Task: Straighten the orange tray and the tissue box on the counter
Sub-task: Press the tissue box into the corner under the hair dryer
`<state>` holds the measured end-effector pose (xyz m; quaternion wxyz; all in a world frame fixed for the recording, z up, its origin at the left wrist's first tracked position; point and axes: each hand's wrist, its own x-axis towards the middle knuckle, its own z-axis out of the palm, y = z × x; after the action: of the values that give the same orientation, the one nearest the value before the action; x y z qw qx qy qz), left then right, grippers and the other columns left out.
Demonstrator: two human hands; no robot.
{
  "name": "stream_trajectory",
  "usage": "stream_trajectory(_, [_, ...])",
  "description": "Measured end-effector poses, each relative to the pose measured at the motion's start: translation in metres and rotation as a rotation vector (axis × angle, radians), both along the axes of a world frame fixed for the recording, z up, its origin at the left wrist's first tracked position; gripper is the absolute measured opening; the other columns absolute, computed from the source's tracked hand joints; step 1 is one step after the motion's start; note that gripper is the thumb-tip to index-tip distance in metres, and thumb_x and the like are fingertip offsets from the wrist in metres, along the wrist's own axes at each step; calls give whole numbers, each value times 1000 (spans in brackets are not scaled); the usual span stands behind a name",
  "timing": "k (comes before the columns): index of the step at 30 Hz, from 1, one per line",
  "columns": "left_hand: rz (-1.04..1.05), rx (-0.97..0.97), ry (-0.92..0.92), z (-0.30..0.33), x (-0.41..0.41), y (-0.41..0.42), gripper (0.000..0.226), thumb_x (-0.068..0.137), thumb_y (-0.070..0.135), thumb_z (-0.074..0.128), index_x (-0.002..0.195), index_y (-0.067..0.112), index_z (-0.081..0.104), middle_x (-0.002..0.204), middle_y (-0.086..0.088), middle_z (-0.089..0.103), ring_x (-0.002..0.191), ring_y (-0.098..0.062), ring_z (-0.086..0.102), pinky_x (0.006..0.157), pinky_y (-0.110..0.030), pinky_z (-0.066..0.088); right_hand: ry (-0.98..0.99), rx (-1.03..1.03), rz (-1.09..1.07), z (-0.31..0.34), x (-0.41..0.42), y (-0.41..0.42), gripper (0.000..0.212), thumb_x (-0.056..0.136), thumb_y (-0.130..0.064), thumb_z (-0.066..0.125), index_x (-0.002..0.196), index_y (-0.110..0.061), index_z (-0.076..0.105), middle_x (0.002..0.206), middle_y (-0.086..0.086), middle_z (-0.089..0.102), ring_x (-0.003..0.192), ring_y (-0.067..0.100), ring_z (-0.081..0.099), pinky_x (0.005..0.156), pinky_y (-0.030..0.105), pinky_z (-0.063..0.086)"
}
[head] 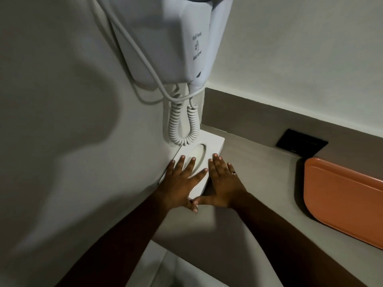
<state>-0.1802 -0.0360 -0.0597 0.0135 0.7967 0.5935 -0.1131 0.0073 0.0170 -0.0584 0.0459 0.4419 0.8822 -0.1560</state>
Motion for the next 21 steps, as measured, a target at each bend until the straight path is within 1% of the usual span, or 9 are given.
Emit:
stream_trajectory(6, [-2, 26, -7, -3, 6, 37, 123, 63, 86, 58, 149, 33, -12, 162, -16, -12, 144, -45, -14, 114, -67, 4, -43, 51, 13, 0, 5, 39, 139, 57, -103, 28, 153, -14, -18, 160, 8, -27, 139, 20, -32, 115, 43, -17])
stream_trajectory(8, [23, -3, -37, -27, 12, 75, 123, 63, 85, 60, 149, 34, -11, 162, -15, -11, 145, -45, -12, 114, -67, 4, -56, 22, -4, -21, 10, 78, 139, 58, -102, 31, 154, -14, -17, 161, 8, -25, 144, 22, -28, 117, 44, -16])
stream_trajectory(11, [22, 9, -30, -17, 13, 87, 124, 62, 83, 63, 149, 33, -11, 162, -15, -10, 145, -46, -10, 112, -68, 5, -57, 55, 24, -13, 11, 89, 139, 59, -102, 33, 154, -12, -15, 161, 9, -24, 148, 24, -23, 118, 43, -14])
stream_trajectory(15, [-21, 77, -7, 5, 19, 91, 124, 62, 84, 61, 150, 31, -10, 162, -16, -10, 144, -46, -13, 112, -68, 2, -45, 90, 15, 8, 19, 93, 138, 59, -101, 33, 153, -13, -17, 160, 9, -27, 147, 26, -24, 118, 44, -13])
stream_trajectory(18, [-41, 122, -2, 5, 17, 89, 125, 61, 86, 59, 150, 31, -8, 162, -17, -5, 145, -46, -11, 111, -68, 1, -39, 86, 35, 10, 19, 90, 137, 61, -100, 36, 153, -14, -18, 158, 7, -31, 146, 26, -26, 117, 43, -14])
stream_trajectory(21, [-48, 121, 5, -3, 15, 87, 125, 60, 88, 57, 150, 31, -9, 162, -17, -2, 145, -47, -8, 111, -69, 2, -73, 69, 20, 9, 17, 88, 136, 62, -99, 37, 153, -15, -18, 159, 8, -29, 147, 26, -25, 119, 44, -13])
